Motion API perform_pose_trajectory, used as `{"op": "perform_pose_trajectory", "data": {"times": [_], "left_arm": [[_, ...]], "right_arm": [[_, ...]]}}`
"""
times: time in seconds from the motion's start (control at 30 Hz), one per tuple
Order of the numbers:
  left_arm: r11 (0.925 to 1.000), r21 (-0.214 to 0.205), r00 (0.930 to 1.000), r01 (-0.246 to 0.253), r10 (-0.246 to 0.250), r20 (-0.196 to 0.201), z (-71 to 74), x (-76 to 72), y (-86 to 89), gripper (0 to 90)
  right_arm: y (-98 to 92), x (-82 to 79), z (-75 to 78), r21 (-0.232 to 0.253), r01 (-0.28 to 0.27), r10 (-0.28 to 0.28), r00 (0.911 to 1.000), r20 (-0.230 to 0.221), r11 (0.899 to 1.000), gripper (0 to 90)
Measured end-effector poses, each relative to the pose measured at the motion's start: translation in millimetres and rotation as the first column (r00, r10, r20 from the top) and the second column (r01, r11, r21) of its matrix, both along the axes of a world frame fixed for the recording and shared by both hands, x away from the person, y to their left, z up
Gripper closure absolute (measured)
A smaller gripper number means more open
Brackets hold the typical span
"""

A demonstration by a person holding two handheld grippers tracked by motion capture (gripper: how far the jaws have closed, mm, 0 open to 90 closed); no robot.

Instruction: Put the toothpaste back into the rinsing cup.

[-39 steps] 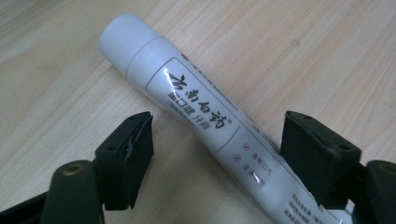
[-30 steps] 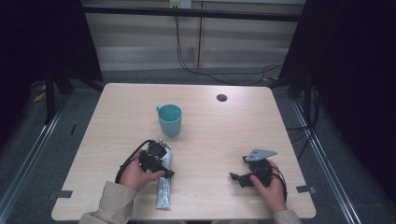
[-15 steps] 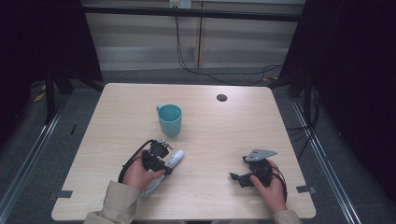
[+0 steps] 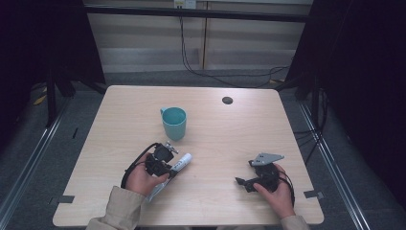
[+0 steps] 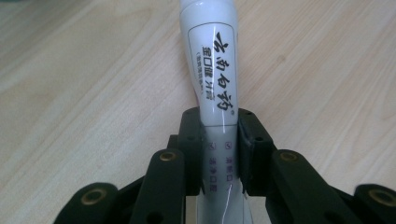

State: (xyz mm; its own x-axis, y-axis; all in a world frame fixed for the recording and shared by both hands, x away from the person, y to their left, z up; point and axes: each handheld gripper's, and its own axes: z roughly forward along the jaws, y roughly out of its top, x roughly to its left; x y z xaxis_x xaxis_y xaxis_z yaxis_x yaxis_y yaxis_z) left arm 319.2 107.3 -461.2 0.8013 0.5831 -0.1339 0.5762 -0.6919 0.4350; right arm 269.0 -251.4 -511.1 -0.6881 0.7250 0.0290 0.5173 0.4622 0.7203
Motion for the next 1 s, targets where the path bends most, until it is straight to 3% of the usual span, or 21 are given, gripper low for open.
{"op": "perform_pose_trajectory", "data": {"times": [0.33,0.5,0.63,1.0], "left_arm": [[0.9988,-0.049,0.9999,0.006,-0.005,0.015,13.8,0.1,1.3,74.5],[0.9981,-0.061,0.9998,0.012,-0.011,0.019,18.4,1.1,1.2,74.6],[0.9980,-0.061,0.9997,0.015,-0.013,0.020,21.7,-0.1,-0.7,74.6],[0.9967,-0.064,0.9986,0.050,-0.049,0.017,30.7,-0.6,-11.9,74.7]], "right_arm": [[3.8,-0.8,0.9,0.007,0.012,-0.012,0.9999,-0.004,1.000,14.0],[11.0,0.0,6.7,-0.006,-0.016,0.016,0.9999,-0.004,1.000,15.5],[17.2,2.2,13.3,0.022,-0.028,0.028,0.9996,-0.001,0.999,15.7],[35.8,7.0,34.2,-0.019,-0.090,0.091,0.9942,0.058,0.996,17.6]]}}
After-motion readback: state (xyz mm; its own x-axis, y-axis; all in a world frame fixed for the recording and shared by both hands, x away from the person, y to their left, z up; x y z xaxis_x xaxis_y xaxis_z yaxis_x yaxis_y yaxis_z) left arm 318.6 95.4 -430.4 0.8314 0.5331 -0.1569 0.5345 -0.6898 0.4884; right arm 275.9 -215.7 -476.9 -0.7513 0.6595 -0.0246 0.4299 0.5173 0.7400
